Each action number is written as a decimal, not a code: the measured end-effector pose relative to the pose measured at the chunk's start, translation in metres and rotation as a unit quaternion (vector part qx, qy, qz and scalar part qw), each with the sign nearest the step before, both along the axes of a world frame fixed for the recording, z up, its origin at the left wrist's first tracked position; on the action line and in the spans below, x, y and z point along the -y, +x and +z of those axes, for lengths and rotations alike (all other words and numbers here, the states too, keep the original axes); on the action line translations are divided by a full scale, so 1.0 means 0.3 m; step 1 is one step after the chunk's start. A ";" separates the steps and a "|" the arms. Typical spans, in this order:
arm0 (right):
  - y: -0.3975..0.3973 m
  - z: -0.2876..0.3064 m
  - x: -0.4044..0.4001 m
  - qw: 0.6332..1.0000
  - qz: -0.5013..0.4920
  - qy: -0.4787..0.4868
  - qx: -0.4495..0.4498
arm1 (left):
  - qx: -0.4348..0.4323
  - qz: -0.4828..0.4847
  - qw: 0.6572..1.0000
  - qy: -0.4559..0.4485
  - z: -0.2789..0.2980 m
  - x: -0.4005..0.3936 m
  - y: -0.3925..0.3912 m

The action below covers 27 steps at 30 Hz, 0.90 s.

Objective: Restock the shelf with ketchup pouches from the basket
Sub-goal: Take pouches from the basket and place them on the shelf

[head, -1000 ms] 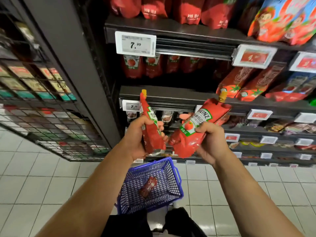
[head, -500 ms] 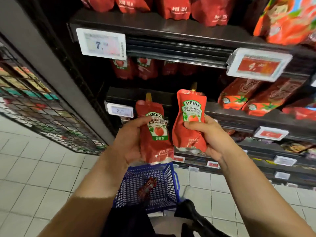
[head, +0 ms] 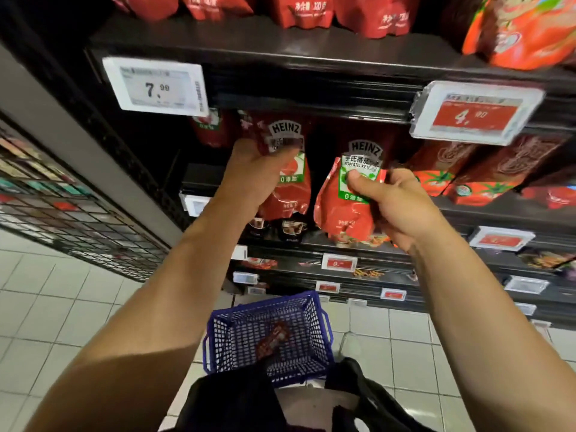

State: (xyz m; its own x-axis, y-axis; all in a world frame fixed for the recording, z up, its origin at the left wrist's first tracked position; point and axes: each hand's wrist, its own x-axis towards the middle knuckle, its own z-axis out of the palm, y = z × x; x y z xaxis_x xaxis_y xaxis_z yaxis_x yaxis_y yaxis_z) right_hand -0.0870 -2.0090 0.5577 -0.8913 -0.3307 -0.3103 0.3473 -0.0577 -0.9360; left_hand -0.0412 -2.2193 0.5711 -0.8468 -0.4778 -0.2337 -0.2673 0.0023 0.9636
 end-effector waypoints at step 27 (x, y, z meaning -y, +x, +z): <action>-0.133 -0.058 0.124 0.847 -0.059 0.435 -0.300 | -0.071 -0.027 0.944 -0.323 -0.166 -0.008 -0.095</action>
State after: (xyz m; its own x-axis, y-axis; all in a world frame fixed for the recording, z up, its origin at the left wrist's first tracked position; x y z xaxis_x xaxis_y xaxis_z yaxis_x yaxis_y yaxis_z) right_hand -0.1269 -2.0461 0.5403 -0.9856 -0.1079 0.1302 -0.1669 0.7441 -0.6469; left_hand -0.0699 -2.2170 0.5213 -0.8749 -0.4374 0.2081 -0.1190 0.6105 0.7830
